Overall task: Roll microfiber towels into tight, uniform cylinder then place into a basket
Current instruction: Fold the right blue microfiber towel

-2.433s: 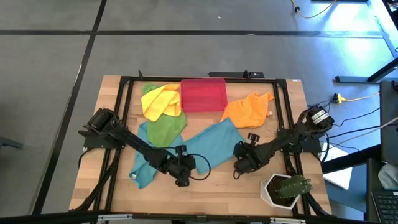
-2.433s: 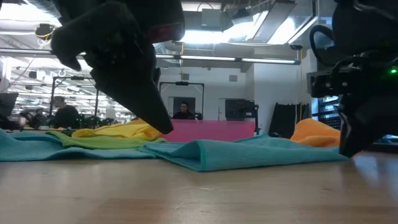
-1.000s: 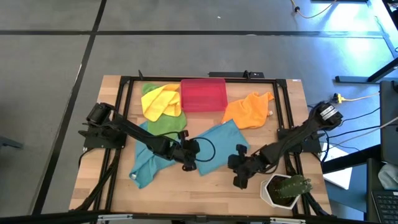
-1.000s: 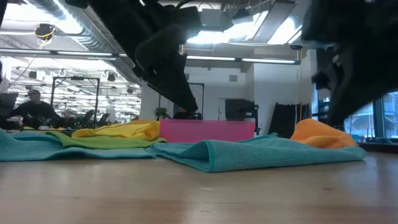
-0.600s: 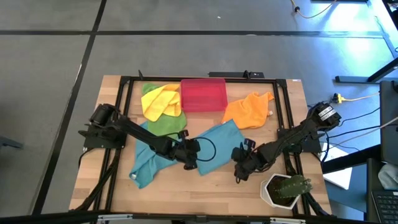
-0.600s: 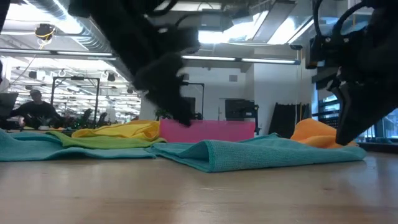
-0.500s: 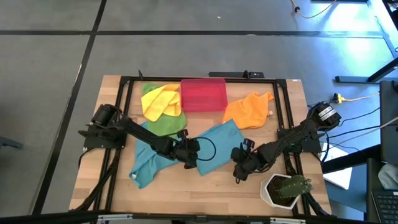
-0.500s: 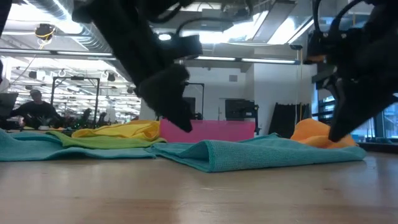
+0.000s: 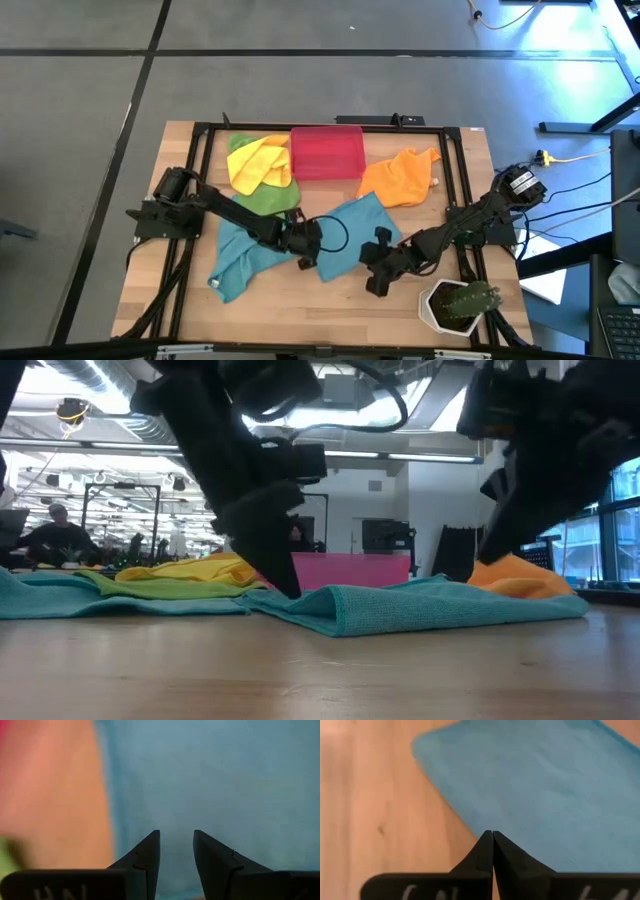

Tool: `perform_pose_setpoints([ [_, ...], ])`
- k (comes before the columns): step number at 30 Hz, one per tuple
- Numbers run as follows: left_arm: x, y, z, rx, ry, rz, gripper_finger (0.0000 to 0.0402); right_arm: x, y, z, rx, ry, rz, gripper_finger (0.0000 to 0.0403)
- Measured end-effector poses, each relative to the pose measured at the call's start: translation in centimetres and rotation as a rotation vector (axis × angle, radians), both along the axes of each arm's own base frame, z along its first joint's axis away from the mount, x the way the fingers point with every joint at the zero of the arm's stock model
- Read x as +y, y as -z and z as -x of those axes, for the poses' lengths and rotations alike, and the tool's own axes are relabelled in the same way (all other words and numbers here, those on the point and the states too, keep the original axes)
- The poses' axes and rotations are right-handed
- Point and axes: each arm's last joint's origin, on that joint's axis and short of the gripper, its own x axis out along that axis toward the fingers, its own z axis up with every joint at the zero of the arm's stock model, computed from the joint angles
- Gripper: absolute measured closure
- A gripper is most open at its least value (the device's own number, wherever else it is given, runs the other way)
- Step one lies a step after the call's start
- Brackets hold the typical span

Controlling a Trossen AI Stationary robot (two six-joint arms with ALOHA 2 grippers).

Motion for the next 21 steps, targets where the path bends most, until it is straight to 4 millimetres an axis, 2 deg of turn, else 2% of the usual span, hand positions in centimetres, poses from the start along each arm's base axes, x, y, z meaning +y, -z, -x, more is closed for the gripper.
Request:
perform_pose_setpoints([
  [4,-1.0,0.0,0.0,0.008,0.063,0.114,0.0295,-0.2,0.2,0.4,0.039,0.025,0.012,0.039],
  [7,-1.7,0.0,0.1,0.01,0.128,0.128,0.0295,-0.2,0.2,0.3,0.035,0.035,0.011,0.0387],
  [11,-2.2,-0.6,0.4,-0.001,0.165,0.047,0.0295,0.1,-0.3,-0.5,-0.09,0.049,0.019,0.0395],
  [16,-1.7,-1.7,0.2,-0.054,0.099,-0.062,0.0295,1.2,-0.7,-3.0,-0.321,-0.025,-0.023,0.0399],
  [21,-1.2,-3.1,0.7,-0.098,0.001,-0.209,0.0295,1.3,1.8,-4.6,-0.334,-0.07,-0.053,0.0394],
])
